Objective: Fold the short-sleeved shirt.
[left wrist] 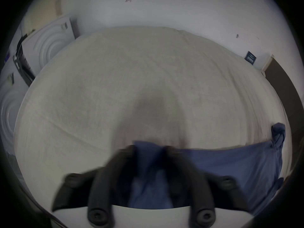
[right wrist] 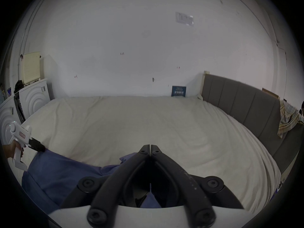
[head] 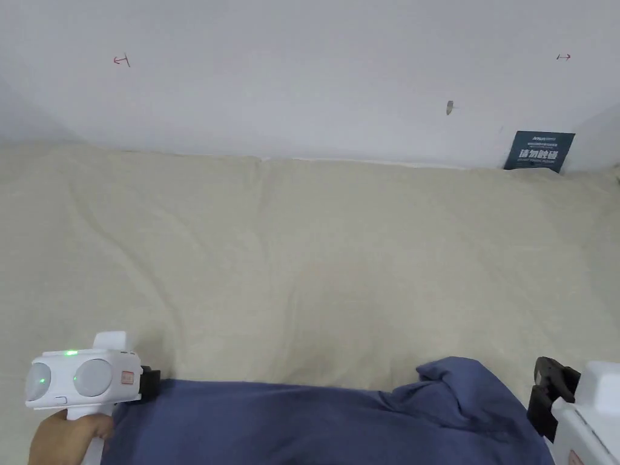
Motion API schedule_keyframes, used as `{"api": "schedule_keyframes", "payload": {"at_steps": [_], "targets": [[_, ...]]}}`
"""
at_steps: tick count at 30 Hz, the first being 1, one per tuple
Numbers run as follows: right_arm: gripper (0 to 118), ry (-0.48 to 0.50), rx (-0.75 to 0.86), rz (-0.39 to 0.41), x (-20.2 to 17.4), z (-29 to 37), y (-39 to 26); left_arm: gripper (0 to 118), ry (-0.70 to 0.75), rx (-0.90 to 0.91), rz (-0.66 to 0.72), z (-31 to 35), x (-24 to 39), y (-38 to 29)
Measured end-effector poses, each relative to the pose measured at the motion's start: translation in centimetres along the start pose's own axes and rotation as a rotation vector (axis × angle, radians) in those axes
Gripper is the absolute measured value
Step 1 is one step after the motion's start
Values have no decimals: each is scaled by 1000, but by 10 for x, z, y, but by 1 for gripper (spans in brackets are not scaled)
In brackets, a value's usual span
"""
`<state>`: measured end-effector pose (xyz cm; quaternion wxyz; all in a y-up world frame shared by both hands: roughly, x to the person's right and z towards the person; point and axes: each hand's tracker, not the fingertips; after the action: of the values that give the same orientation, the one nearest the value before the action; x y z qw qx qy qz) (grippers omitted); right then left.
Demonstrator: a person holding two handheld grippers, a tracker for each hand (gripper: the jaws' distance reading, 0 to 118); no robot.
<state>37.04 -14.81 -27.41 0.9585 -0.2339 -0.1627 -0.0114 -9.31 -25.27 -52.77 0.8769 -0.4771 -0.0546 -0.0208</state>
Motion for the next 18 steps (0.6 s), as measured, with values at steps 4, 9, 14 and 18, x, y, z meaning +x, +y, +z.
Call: {"api": "schedule_keyframes", "payload": {"at_steps": [4, 9, 14, 18], "targets": [[50, 7, -121, -14, 20, -41, -5, 2, -41, 3, -20, 10, 2, 3], [118, -26, -275, 8, 25, -58, -14, 2, -115, 121, -15, 53, 0, 4], [98, 15, -442, 44, 18, -79, -22, 2, -136, 157, -20, 86, 2, 2], [62, 44, -529, 37, 15, -76, -27, 2, -140, 160, -20, 95, 3, 1]]}}
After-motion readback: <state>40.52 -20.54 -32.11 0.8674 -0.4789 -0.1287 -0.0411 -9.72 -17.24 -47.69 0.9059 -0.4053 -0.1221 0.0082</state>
